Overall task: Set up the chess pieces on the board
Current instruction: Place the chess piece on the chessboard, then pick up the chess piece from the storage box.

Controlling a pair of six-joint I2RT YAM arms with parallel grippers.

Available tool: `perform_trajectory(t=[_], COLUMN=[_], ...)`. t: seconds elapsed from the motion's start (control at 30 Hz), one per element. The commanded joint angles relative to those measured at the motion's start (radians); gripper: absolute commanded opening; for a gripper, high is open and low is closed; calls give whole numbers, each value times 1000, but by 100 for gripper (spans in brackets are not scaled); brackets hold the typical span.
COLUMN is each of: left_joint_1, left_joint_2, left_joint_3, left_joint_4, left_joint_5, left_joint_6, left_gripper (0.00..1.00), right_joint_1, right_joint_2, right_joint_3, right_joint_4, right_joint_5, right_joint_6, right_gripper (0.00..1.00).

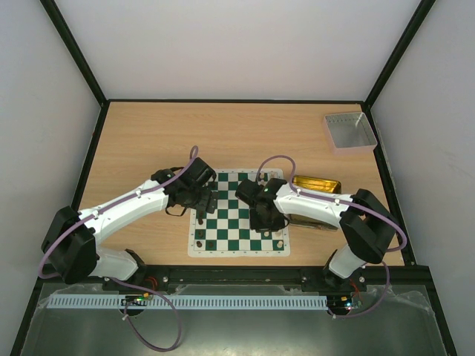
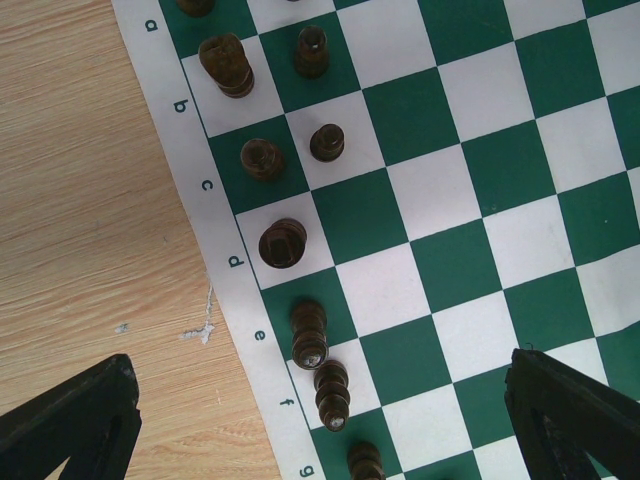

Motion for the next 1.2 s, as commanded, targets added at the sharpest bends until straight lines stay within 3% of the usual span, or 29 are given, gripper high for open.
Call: perform_trajectory(t=[0.0,0.23,0.57,0.87,1.17], left_joint_1=[-3,-3,-4,-5,-6], left_joint_2=[-8,-12,-14,-12,-5], left_joint_3=[-10,-10,-13,-13,-12], left_joint_4=[0,1,4,2,2], left_joint_5=[2,4,11,14,17], left_joint_6=[11,11,13,14,16], left_gripper=[99,99,99,99,99], right_joint_1=[7,-25,-386,-772,-900], right_joint_2=[1,-54,-170,-235,-221], right_joint_3=[51,141,161,15,-97], right_joint_4=[-103,-223,-293,-190,-56], right_joint_5=[40,125,224,116,6], right_joint_6=[-21,-13,-80,-146,-101], right_gripper=[24,24,24,24,25])
